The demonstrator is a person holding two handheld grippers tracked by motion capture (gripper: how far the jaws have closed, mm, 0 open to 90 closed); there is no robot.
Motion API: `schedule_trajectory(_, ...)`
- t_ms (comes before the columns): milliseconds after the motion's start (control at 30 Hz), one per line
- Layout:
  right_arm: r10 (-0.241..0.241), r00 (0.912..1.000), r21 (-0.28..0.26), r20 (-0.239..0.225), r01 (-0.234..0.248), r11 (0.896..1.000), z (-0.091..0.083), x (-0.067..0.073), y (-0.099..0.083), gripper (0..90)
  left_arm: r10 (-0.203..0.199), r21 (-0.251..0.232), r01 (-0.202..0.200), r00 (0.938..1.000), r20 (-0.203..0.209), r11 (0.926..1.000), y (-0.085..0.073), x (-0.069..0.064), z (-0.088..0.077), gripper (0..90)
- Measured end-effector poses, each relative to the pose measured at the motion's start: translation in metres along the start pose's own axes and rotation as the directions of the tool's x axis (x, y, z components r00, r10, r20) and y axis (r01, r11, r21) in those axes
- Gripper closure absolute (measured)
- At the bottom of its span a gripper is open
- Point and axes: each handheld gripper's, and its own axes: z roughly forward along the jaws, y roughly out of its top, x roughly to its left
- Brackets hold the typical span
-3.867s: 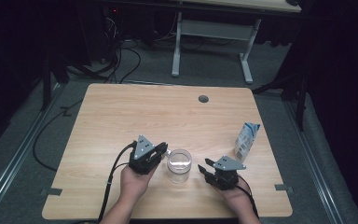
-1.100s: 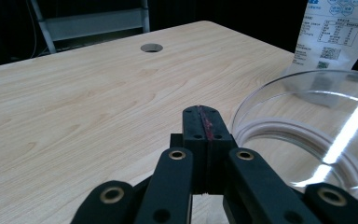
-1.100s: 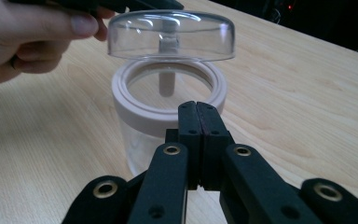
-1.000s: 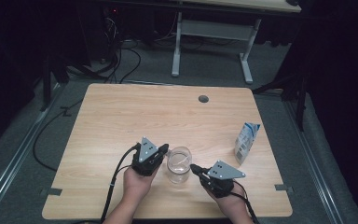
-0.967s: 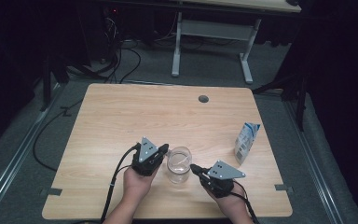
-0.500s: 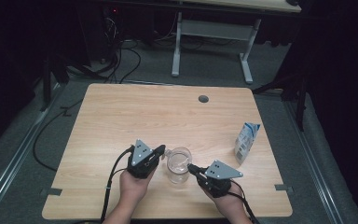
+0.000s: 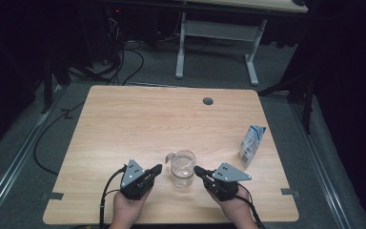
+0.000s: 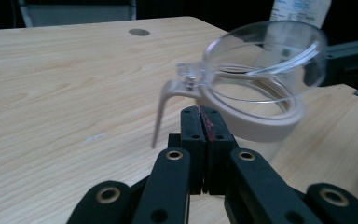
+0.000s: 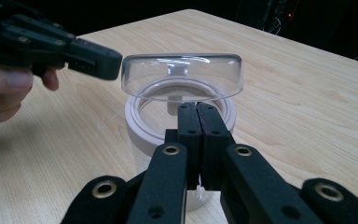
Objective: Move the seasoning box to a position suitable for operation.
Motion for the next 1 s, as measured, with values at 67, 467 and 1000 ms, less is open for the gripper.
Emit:
schedule_trajectory(67, 0.005, 1.0, 0.002, -0.001, -0.005, 1.0, 0.001, 0.001, 0.0, 89.2, 0.008, 0.002, -0.008, 0.9998, 0.019, 1.0, 0.0, -0.006, 0.002, 89.2)
schedule_trajectory(467, 0.004, 1.0, -0.009, -0.007, -0.004, 1.0, 0.001, 0.001, 0.002, 89.2, 0.026, 0.018, -0.028, 0.9958, 0.087, 0.9995, 0.001, -0.025, 0.012, 89.8)
schedule_trajectory(1000, 0.007, 0.9999, -0.004, -0.011, -0.007, 1.0, 0.005, 0.002, 0.002, 89.2, 0.021, -0.008, -0.02, 0.9953, 0.095, 0.9998, 0.005, -0.03, 0.015, 90.0)
